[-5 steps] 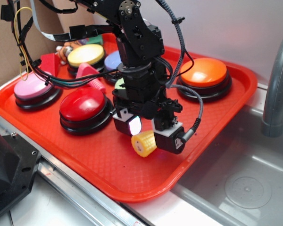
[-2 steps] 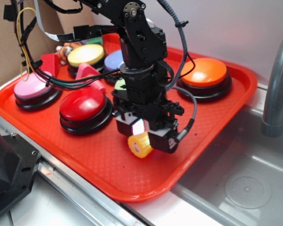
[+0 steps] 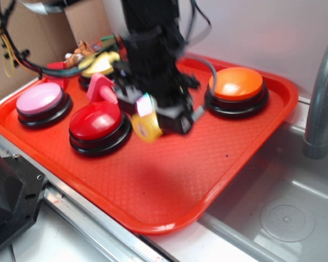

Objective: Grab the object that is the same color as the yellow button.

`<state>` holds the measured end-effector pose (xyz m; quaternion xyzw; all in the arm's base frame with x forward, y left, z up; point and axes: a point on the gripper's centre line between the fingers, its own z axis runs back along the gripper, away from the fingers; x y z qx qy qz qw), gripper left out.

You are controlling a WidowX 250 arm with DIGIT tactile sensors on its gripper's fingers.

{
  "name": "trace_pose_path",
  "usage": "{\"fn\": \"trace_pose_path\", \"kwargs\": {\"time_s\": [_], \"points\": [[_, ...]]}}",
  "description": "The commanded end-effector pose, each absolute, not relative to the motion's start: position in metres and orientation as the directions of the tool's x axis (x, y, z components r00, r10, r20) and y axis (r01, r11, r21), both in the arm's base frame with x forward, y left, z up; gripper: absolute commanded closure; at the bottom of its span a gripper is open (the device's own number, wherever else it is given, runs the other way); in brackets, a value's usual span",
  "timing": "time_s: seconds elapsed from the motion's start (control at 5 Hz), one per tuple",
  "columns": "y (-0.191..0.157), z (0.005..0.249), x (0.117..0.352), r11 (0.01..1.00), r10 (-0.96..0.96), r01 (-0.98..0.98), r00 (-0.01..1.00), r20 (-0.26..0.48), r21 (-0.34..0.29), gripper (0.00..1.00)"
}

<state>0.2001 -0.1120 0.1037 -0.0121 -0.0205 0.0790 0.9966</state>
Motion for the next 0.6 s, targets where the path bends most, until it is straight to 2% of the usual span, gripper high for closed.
{"fn": "trace_pose_path", "kwargs": {"time_s": [0.0,0.2,0.4], "points": [[-0.101,0.192,0.181,0.992,0.129,-0.129,0.966,0.224,-0.016,1.0],[-0.099,0.204,0.171,0.986,0.166,-0.166,0.948,0.271,-0.02,1.0],[-0.093,0.203,0.164,0.976,0.217,-0.214,0.945,0.245,-0.038,1.0]]}}
